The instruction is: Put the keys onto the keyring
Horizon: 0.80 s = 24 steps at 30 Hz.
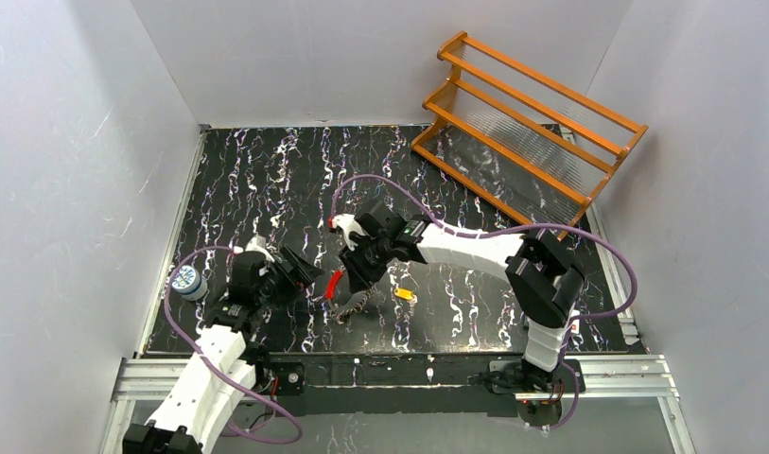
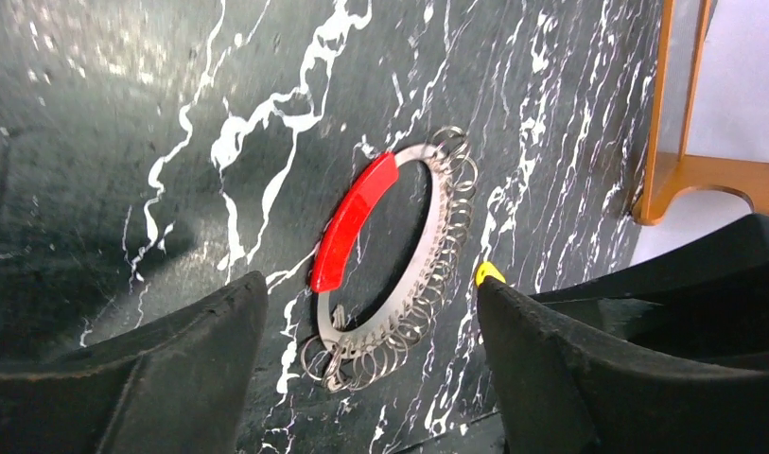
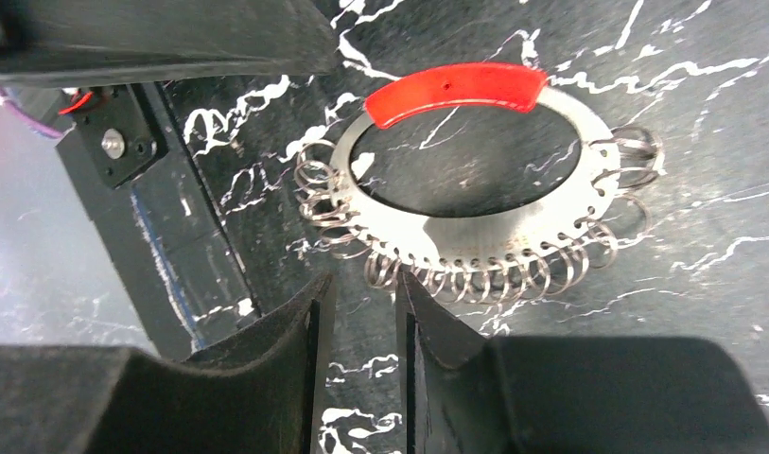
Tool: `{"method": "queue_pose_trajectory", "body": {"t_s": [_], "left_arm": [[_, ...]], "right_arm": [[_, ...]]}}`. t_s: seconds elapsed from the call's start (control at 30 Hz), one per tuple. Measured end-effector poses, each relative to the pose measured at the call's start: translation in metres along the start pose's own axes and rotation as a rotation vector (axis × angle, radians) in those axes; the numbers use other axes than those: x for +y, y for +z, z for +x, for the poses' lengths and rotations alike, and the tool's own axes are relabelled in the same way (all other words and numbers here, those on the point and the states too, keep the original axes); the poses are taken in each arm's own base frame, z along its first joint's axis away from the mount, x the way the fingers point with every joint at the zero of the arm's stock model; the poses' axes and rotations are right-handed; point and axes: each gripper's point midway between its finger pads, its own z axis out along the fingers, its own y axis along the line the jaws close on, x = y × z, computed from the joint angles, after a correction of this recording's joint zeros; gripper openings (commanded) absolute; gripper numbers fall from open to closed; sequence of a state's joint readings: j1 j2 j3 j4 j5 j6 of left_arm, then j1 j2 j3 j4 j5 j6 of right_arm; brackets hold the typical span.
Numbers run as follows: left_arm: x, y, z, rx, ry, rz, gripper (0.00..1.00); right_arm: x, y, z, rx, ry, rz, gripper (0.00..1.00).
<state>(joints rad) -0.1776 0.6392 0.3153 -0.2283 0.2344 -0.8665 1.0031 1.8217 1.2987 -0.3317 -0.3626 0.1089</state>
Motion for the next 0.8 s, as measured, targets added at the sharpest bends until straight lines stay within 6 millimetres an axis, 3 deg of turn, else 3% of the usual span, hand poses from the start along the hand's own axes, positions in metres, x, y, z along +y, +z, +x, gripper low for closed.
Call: {"method": "queue_pose_trajectory", "body": {"t_s": [0.17,0.27,0.53,0.67,0.8], "left_arm": [[0.012,0.005,0.025,0.068,-0.084,0.012,0.57],[0.006,0.005,0.034,0.093,-0.079,0.042,0.52],[0.001,0.004,0.070,0.209,0.112,0.009,0.51],[0.000,0.002,0.059,0.181,0.195,-0.062,0.52],[-0.015,-0.005,0.027,0.063,0.253,-0.084,0.52]], "right_arm": [[0.010,0.002,0.008,0.015,0.043,-0.057,0.38],[0.012,0.004,0.014,0.027,0.070,-0.079,0.38],[0.009,0.002,0.022,0.032,0.140,-0.125,0.35],[0.011,0.004,0.018,0.020,0.140,-0.151,0.28],[0.011,0.016,0.019,0.043,0.148,-0.177,0.25]]}}
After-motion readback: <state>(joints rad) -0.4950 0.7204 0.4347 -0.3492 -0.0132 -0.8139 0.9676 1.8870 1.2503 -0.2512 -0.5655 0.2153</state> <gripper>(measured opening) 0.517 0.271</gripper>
